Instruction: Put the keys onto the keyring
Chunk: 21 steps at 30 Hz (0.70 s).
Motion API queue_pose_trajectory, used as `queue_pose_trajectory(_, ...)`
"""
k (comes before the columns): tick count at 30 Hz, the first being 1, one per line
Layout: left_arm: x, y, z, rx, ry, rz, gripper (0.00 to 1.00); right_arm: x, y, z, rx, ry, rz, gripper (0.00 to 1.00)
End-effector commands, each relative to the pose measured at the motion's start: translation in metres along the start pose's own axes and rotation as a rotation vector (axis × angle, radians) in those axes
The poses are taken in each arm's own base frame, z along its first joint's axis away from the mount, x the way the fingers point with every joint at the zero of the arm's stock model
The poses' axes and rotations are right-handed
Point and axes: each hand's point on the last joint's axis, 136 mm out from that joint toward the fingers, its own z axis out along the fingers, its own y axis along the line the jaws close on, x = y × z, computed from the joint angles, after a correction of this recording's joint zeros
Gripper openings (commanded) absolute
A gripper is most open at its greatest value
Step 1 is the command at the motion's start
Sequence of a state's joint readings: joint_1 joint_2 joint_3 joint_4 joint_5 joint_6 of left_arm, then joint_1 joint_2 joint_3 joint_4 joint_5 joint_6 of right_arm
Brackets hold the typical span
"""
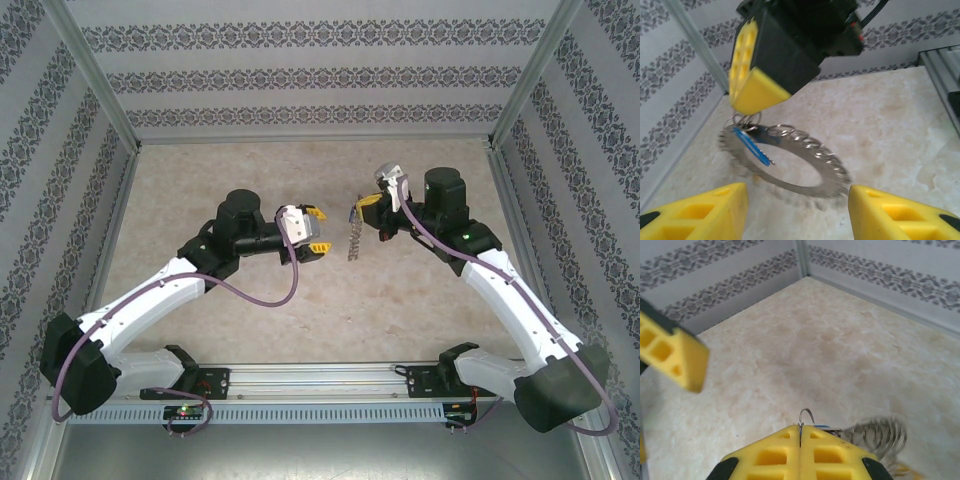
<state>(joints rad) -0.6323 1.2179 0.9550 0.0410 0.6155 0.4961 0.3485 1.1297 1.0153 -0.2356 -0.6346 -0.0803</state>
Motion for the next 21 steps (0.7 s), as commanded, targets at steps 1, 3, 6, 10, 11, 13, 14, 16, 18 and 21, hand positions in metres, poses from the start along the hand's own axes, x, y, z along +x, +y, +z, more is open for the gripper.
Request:
queue_pose_trajectory(1, 0.002, 0.021, 0.001, -0.071, 0.041, 0.009, 0.55, -0.030, 0.025, -0.008, -0.140, -0.077, -0.148, 0.00)
queue_pose_trajectory(3, 0.003, 0.023, 0.007, -0.060, 0.050, 0.023, 0.55, -0.030, 0.031, -0.008, -0.184, -0.070, -0.154, 0.00)
queue_pose_trajectory(6, 0.004, 0.025, 0.011, -0.039, 0.060, 0.039, 0.54, -0.030, 0.041, -0.010, -0.248, -0.069, -0.165, 0.00)
queue_pose_trajectory(10, -0.002, 0.028, 0.011, -0.024, 0.037, 0.055, 0.53, -0.029, 0.048, -0.012, -0.286, -0.064, -0.174, 0.00)
queue_pose_trajectory(11, -0.002, 0.028, 0.012, -0.018, 0.038, 0.061, 0.51, -0.029, 0.049, -0.013, -0.291, -0.061, -0.179, 0.00)
queue_pose_trajectory(13, -0.002, 0.029, 0.014, -0.010, 0.051, 0.066, 0.48, -0.028, 0.052, -0.014, -0.297, -0.059, -0.187, 0.00)
queue_pose_trajectory(14, -0.001, 0.029, 0.015, 0.000, 0.064, 0.068, 0.46, -0.027, 0.052, -0.014, -0.293, -0.058, -0.188, 0.00)
queue_pose_trajectory(16, -0.003, 0.029, 0.017, 0.017, 0.069, 0.081, 0.44, -0.025, 0.053, -0.014, -0.298, -0.053, -0.191, 0.00)
queue_pose_trajectory(18, -0.005, 0.031, 0.019, 0.023, 0.060, 0.095, 0.44, -0.023, 0.053, -0.015, -0.299, -0.048, -0.190, 0.00)
queue_pose_trajectory(21, -0.009, 0.031, 0.023, 0.034, 0.040, 0.108, 0.43, -0.021, 0.055, -0.014, -0.299, -0.042, -0.191, 0.00)
